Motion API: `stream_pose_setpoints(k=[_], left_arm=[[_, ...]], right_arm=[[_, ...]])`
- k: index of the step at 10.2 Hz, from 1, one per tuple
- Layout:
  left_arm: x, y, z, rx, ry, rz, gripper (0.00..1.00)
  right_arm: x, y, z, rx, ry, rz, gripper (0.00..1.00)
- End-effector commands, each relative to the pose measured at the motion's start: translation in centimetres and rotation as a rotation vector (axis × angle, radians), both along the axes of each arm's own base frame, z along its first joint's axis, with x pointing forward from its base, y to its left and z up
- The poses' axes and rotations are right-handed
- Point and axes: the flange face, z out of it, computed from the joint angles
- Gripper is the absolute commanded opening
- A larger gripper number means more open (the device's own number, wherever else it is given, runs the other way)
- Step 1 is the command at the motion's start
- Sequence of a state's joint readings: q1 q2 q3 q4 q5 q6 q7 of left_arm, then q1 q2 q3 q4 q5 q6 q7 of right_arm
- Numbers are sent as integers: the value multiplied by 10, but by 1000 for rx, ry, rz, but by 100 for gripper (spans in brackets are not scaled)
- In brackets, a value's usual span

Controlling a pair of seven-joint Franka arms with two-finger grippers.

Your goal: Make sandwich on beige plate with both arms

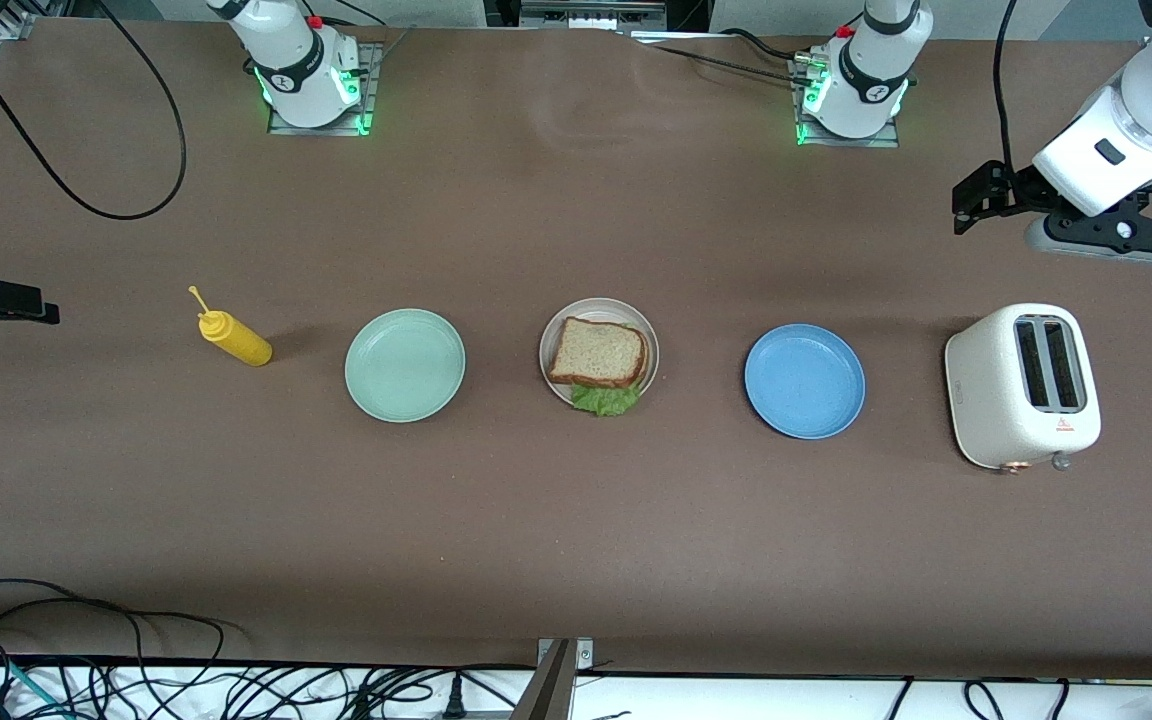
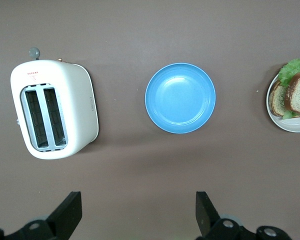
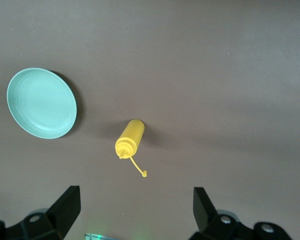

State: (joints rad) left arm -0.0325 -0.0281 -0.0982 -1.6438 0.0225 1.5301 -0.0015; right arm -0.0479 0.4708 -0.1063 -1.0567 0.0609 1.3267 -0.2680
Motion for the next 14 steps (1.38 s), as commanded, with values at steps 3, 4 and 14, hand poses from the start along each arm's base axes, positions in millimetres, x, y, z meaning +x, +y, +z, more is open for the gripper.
stream_pose_setpoints(k=[3, 4, 14], left_arm=[[1, 0, 3, 15, -5, -6, 100], [1, 0, 3, 15, -5, -6, 100], [1, 4, 2, 18, -2, 0, 100]], right_arm=[[-8, 14, 6, -77, 11, -110, 100], [-16, 13, 3, -73, 23, -114, 100], [-53, 48, 7, -80, -58, -167, 100]])
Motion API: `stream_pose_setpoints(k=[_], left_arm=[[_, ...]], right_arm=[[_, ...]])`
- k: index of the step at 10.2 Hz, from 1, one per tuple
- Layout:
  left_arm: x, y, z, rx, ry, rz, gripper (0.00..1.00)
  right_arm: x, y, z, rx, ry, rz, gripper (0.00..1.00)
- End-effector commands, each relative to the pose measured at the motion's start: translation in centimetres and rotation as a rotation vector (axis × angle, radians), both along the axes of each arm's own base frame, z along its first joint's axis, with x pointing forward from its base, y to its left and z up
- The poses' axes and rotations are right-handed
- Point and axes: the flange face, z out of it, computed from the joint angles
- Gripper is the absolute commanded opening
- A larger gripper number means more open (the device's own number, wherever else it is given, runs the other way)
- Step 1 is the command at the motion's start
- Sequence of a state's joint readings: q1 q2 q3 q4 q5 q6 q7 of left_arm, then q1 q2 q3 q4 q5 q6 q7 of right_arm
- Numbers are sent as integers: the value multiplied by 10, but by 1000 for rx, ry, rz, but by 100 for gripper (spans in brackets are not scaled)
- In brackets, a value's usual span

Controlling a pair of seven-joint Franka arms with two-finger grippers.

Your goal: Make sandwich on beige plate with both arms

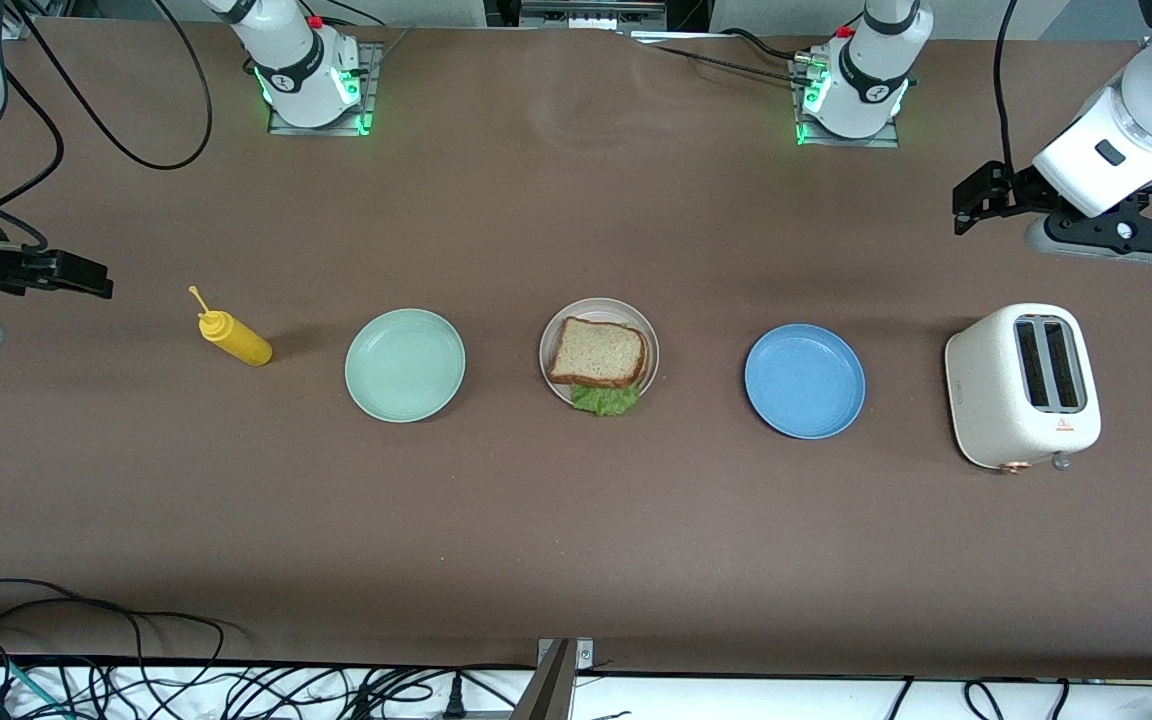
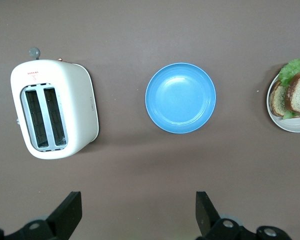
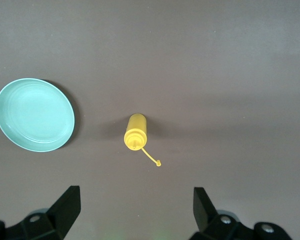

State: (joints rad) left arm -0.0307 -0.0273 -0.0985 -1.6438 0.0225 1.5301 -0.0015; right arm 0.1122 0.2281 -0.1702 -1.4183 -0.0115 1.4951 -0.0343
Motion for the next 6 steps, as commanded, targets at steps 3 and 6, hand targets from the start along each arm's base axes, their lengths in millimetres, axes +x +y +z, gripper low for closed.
stream_pose_setpoints(k=[3, 6], left_arm=[[3, 22, 1, -15, 4, 41, 100], [3, 29, -1, -48, 10, 62, 100]], right_arm=[[-7, -8, 5, 55, -26, -122, 100], [-2, -8, 8, 49, -67, -123, 100]])
